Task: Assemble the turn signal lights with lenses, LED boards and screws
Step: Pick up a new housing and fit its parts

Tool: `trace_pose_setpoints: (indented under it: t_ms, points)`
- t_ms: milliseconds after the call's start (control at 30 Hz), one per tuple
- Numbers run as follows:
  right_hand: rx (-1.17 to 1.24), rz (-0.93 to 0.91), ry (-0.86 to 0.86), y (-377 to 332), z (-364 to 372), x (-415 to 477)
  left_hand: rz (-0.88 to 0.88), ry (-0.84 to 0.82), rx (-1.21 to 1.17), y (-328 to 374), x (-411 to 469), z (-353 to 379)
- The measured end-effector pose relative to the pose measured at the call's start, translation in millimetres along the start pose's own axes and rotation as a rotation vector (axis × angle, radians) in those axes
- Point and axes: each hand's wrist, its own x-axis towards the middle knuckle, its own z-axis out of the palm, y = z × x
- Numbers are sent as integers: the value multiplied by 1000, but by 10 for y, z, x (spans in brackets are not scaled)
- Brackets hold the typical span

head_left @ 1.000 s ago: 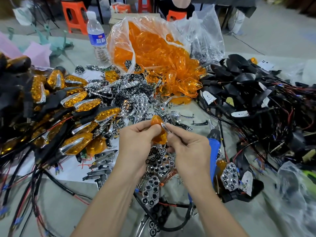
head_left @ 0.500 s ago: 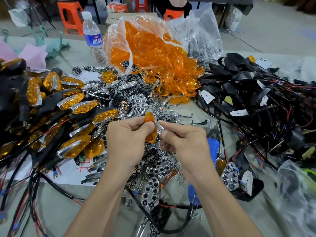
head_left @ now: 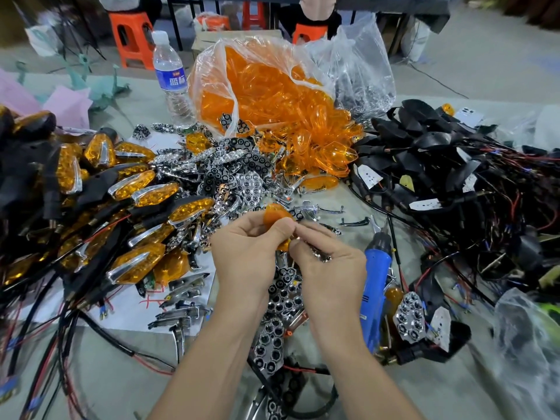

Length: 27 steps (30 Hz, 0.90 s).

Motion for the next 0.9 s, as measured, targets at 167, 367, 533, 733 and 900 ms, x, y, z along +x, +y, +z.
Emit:
trace_pose_setpoints:
  t_ms: [167, 367, 533, 733, 900]
  points:
    - [275, 178, -48, -14, -101, 43, -40, 27, -133, -30, -15, -34]
    - [478, 270, -354, -73, -179, 56, -174, -110, -296, 24, 8, -98]
    - [438, 261, -347, -46, -193, 90, -158, -91, -261, 11, -13, -85]
    - [-95, 214, -361, 11, -505, 286, -77, -165, 296, -104, 63, -104]
    - [-585, 43, -257, 119, -679, 307, 8, -280, 752, -186, 142, -84]
